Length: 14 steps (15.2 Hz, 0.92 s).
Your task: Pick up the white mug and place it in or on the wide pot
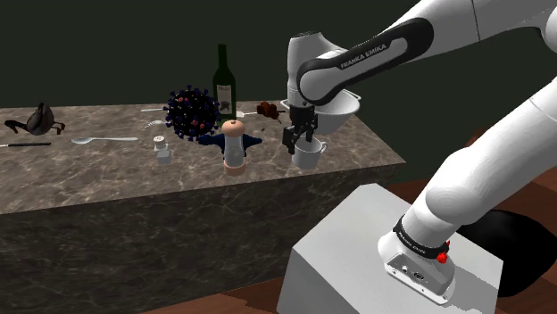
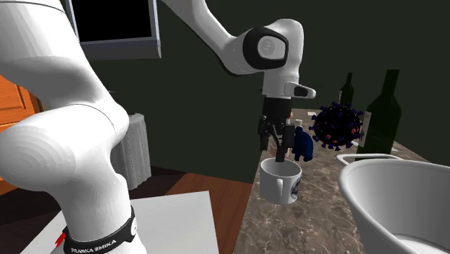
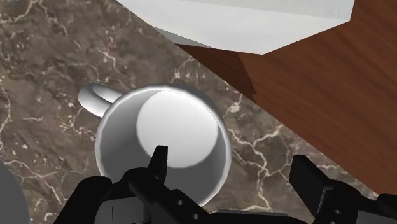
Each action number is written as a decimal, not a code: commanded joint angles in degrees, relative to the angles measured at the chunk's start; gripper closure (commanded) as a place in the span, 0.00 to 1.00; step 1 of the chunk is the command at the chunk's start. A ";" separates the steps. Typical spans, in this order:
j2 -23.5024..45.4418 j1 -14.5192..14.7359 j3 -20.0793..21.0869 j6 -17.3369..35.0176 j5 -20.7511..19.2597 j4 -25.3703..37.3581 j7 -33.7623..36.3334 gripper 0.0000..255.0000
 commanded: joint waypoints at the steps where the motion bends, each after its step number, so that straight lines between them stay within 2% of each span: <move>1: 1.11 -0.12 0.09 1.89 -0.33 -0.73 0.31 0.00; 6: 3.45 -0.35 0.20 6.64 -1.00 -3.21 0.81 0.00; 14: 3.45 -0.35 0.20 6.64 -1.00 -3.21 0.81 0.00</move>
